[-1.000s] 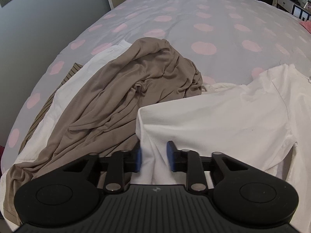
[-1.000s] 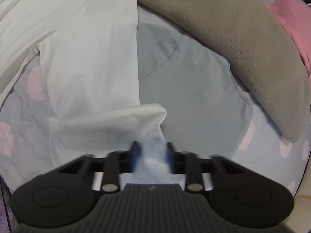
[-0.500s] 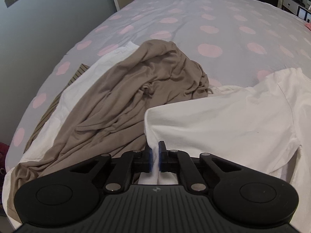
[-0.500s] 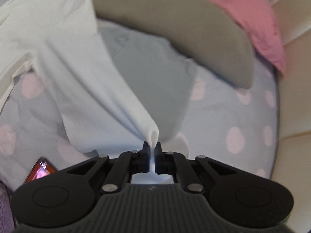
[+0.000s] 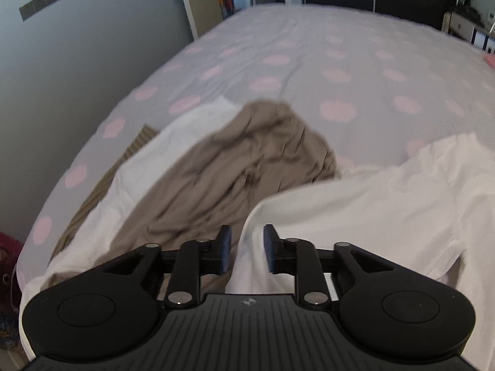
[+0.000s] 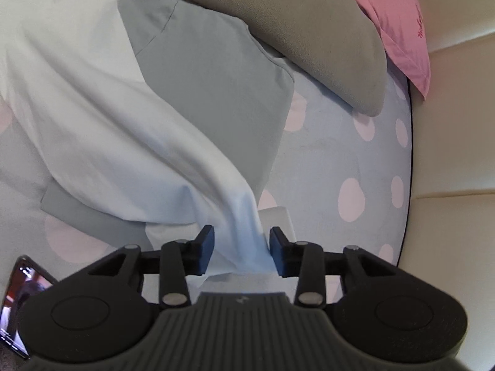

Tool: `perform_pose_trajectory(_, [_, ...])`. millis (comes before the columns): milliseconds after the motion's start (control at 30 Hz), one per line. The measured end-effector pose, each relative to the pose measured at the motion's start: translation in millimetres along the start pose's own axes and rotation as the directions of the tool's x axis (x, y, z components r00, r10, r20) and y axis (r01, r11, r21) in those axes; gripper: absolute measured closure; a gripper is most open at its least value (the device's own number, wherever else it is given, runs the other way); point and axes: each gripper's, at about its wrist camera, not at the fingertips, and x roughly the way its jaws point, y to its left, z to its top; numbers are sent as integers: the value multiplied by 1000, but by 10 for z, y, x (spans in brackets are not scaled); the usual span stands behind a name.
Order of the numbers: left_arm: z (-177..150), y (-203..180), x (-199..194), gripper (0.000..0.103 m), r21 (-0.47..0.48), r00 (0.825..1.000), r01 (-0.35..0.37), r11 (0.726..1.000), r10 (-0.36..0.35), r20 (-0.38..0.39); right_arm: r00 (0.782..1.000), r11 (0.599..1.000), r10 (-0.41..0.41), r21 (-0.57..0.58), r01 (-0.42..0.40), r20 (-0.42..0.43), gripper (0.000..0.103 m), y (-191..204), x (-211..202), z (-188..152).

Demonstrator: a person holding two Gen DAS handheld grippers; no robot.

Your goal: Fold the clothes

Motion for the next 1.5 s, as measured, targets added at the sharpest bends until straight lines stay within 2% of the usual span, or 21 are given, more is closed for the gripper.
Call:
perform_pose_trajectory(33, [38, -8, -58, 69, -1, 1000, 20, 1000, -20, 23, 1000, 1000, 10, 18, -10, 13, 61, -42, -44, -7])
perform_pose_trajectory(100, [127, -56, -164, 64, -8, 996, 59, 998, -59, 61, 998, 998, 33, 48, -36, 52, 60, -119, -157, 14])
perform_pose_trajectory(167, [241, -197, -192, 64, 28, 992, 101, 994, -103, 76, 991, 995, 68, 71, -77, 112, 59, -98, -242, 143])
perform_pose_trajectory(267, [412, -464, -167, 64, 100, 982, 159, 982, -168, 82, 969, 984, 126, 96, -150, 214, 58, 21, -328, 419])
perform_pose_trajectory(367, [534, -764, -36, 64, 141, 968, 224, 964, -237, 82, 932, 968, 179, 113, -224, 315, 62, 140, -413, 694])
perform_pose_trajectory(500, [642, -1184, 278, 64, 191, 955, 277, 942, -291, 54, 865, 939, 240, 121, -322, 441, 63, 310, -516, 1068])
perform_pose_trajectory(667, [735, -1693, 681, 64, 269, 941, 321, 908, -337, 15, 793, 902, 347, 55, -429, 501, 63, 734, -405, 1671])
perform_pose_trajectory(733, [751, -1863, 834, 63, 304, 938, 332, 893, -348, -1, 773, 895, 374, 20, -446, 512, 62, 897, -347, 1891])
perform_pose_trajectory(900, [789, -2152, 1193, 58, 341, 928, 360, 869, -370, -36, 747, 885, 412, -32, -465, 521, 58, 1200, -194, 2335])
perform_pose_trajectory(1067, [804, -2324, 1481, 56, 350, 915, 393, 850, -397, -63, 751, 889, 409, -40, -457, 518, 53, 1323, 25, 2603])
perform_pose_trajectory(1133, [814, -2355, 1566, 56, 339, 914, 397, 853, -399, -67, 756, 887, 408, -27, -461, 512, 53, 1341, 115, 2686])
perform_pose_trajectory(1200, [812, -2365, 1630, 60, 301, 904, 424, 854, -422, -76, 753, 877, 420, -13, -480, 506, 54, 1359, 178, 2716])
perform_pose_trajectory(1233, [811, -2370, 1661, 65, 282, 898, 437, 854, -433, -80, 756, 879, 417, -11, -477, 505, 58, 1382, 196, 2719])
perform_pose_trajectory(1267, [799, -2388, 1660, 69, 280, 896, 439, 854, -440, -63, 760, 882, 412, -12, -471, 504, 70, 1401, 208, 2721])
perform_pose_trajectory(1333, [785, -2415, 1645, 87, 288, 892, 443, 849, -449, -48, 764, 886, 405, -7, -465, 502, 75, 1413, 209, 2722])
perform_pose_trajectory(1433, [775, -2435, 1592, 97, 291, 898, 429, 855, -439, -32, 755, 876, 409, 11, -482, 512, 89, 1371, 160, 2705])
perform_pose_trajectory(1500, [786, -2423, 1528, 98, 283, 898, 425, 860, -439, -16, 750, 875, 413, 5, -485, 516, 94, 1360, 82, 2687])
